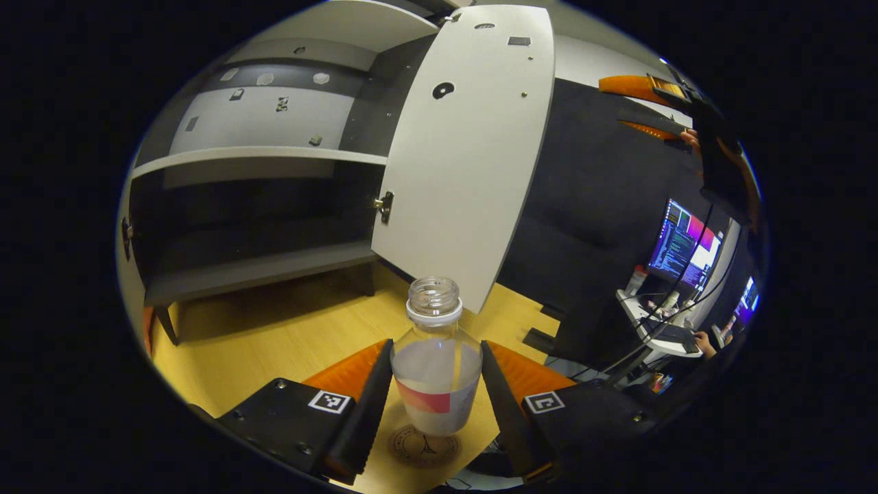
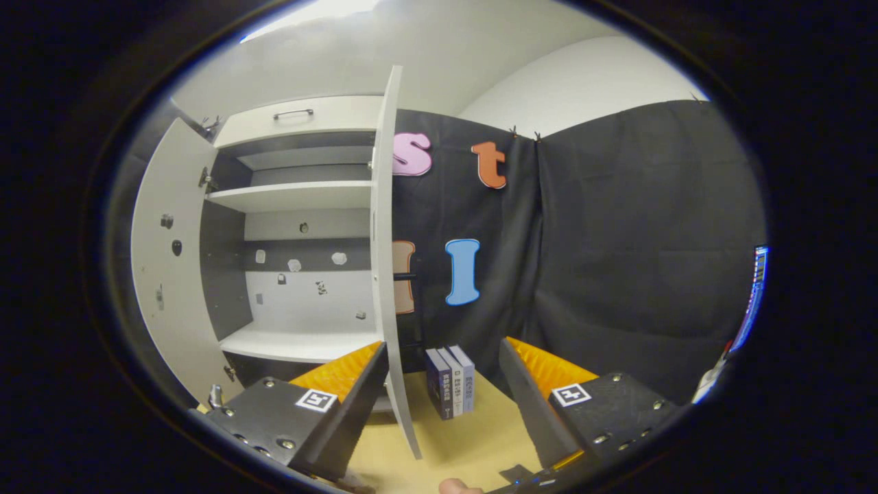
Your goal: Grasp the bottle in the cabinet with the left hand and place it on the coaster, then close the right door with the right hand and the left door with the left hand.
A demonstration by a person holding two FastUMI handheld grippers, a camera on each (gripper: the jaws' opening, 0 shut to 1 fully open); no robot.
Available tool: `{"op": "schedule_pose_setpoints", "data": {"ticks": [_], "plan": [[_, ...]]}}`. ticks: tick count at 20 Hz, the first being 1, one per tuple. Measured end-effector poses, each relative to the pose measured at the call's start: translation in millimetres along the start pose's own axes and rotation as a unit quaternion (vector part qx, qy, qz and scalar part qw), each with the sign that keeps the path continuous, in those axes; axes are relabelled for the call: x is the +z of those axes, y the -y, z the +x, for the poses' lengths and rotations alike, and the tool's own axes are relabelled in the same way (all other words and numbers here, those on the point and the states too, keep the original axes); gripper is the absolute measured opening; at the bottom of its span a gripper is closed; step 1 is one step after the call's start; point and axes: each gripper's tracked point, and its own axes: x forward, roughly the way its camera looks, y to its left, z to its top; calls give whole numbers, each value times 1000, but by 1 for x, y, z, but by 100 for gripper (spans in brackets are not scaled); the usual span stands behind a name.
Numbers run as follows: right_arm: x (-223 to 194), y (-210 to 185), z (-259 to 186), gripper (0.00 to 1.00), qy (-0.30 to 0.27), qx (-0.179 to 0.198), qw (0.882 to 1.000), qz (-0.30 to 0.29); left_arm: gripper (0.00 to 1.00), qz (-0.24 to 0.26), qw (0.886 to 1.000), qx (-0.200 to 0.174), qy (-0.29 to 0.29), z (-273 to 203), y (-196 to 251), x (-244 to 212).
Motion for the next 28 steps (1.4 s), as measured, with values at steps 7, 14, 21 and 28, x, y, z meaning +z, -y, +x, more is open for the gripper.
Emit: {"op": "schedule_pose_setpoints", "data": {"ticks": [7, 14, 21, 28], "plan": [[-6, -2, 3, 98, -7, 2, 1000, -9, 78, 4, 999, 10, -35, 1, -5, -34], [-13, -5, 2, 98, -13, 7, 1000, -11, 78, 7, 998, 15, -57, 2, -6, -54], [-16, -5, 4, 98, -18, 8, 1000, -5, 78, -10, 999, 17, -46, 2, -4, -54], [-21, -8, 5, 98, -27, 13, 1000, 8, 81, 36, 997, 23, -69, 0, -2, -65]]}}
